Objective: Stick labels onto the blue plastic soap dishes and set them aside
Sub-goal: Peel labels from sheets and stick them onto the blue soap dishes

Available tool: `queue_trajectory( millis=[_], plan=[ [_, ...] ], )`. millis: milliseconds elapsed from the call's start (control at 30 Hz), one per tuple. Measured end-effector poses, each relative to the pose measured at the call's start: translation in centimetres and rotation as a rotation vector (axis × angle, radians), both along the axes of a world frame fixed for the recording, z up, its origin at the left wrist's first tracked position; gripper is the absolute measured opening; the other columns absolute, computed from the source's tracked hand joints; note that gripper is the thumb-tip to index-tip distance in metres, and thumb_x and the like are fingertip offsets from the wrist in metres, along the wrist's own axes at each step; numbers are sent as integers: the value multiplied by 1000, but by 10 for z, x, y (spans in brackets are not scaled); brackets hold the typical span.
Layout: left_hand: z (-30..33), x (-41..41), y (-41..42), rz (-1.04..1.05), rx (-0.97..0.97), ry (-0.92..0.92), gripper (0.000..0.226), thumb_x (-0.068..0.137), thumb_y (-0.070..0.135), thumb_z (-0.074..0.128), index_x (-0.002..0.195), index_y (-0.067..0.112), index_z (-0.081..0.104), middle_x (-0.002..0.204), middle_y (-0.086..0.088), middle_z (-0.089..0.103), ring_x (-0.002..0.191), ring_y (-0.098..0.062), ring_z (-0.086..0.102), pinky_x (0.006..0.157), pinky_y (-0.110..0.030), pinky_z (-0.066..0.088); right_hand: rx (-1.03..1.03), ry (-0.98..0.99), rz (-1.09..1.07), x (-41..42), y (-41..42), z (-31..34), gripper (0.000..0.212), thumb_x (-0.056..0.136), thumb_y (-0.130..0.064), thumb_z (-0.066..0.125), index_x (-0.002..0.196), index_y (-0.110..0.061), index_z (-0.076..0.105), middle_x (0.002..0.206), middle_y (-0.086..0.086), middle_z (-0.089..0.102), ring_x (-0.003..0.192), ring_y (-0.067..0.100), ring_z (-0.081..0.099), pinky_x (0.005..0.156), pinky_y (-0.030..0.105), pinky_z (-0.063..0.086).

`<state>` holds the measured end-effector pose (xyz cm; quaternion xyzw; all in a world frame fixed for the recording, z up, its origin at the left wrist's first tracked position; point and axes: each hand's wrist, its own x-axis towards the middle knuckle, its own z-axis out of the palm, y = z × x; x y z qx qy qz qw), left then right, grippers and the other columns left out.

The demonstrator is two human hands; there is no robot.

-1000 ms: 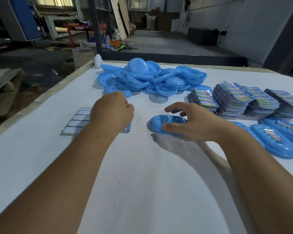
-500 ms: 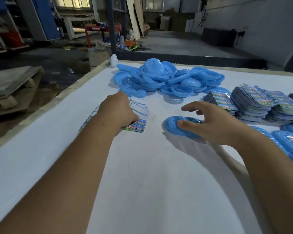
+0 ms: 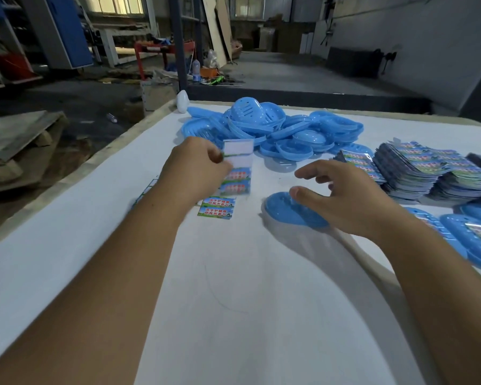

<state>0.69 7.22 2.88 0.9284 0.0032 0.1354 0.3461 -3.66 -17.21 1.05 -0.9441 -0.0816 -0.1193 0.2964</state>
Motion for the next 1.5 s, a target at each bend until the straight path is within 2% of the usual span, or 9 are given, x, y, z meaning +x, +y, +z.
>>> queue_trajectory(
  millis=[100, 233, 400, 500, 733, 900, 1067, 1233, 1500],
  plan=[
    [5, -5, -10, -136, -272, -6, 17, 88, 37, 76, 76, 29, 68, 67, 16, 69, 62, 7, 62, 52, -14, 42, 207, -49, 14, 0, 6, 0, 27, 89, -41, 73, 114, -32, 69, 105, -18, 69, 98, 5, 65, 91, 29, 55],
    [-2, -10, -25, -281, -353, 45, 10, 88, 32, 76, 89, 23, 76, 79, 10, 75, 57, 9, 59, 54, -8, 44, 427, -6, 43, 1, 10, 1, 33, 89, -32, 78, 118, -32, 62, 97, -13, 73, 81, 2, 70, 74, 24, 60],
    [-7, -13, -34, -374, -384, 105, 9, 91, 27, 73, 83, 27, 76, 78, 14, 75, 62, 7, 60, 58, -15, 44, 539, 15, 5, 3, 8, 3, 35, 90, -16, 77, 118, -29, 60, 86, -6, 78, 79, 7, 74, 72, 27, 59],
    [-11, -12, -38, -364, -346, 96, 8, 91, 26, 74, 83, 29, 75, 77, 20, 73, 64, 11, 60, 67, -14, 46, 543, -6, -31, 3, 5, 5, 34, 92, -17, 75, 120, -30, 60, 82, -11, 78, 69, -2, 69, 70, 25, 59],
    [-12, -13, -42, -387, -202, 66, 17, 94, 25, 69, 78, 30, 69, 81, 15, 71, 60, 13, 56, 54, -4, 40, 562, 22, -68, 4, 3, 5, 34, 92, -19, 76, 121, -29, 61, 83, -11, 79, 83, 3, 74, 72, 23, 60],
    [-12, -15, -43, -396, -188, 49, 19, 93, 26, 70, 74, 30, 69, 73, 18, 67, 55, 16, 54, 45, -4, 36, 547, 40, -85, 7, 3, 3, 33, 89, -22, 79, 117, -28, 63, 80, -12, 78, 71, 1, 73, 55, 20, 52],
    [-11, -18, -47, -431, -217, -20, 19, 93, 24, 69, 75, 30, 70, 73, 16, 70, 60, 12, 56, 55, -3, 40, 334, -64, -182, 9, 1, -4, 35, 77, -43, 87, 100, -29, 65, 86, -8, 67, 68, 8, 58, 63, 29, 49],
    [-10, -22, -48, -460, -207, -67, 18, 93, 25, 68, 76, 31, 70, 75, 15, 71, 66, 12, 58, 58, -2, 38, 397, -70, -21, 5, 5, 1, 17, 84, -34, 83, 75, -21, 76, 69, -7, 75, 53, 0, 56, 54, 17, 43],
    [-12, -21, -50, -504, -202, -79, 21, 93, 22, 68, 76, 34, 71, 75, 14, 72, 69, 9, 60, 61, -3, 41, 376, -63, 77, -2, 7, 4, 21, 87, -40, 79, 70, -29, 80, 60, 9, 67, 52, 11, 42, 51, 26, 35]
  ],
)
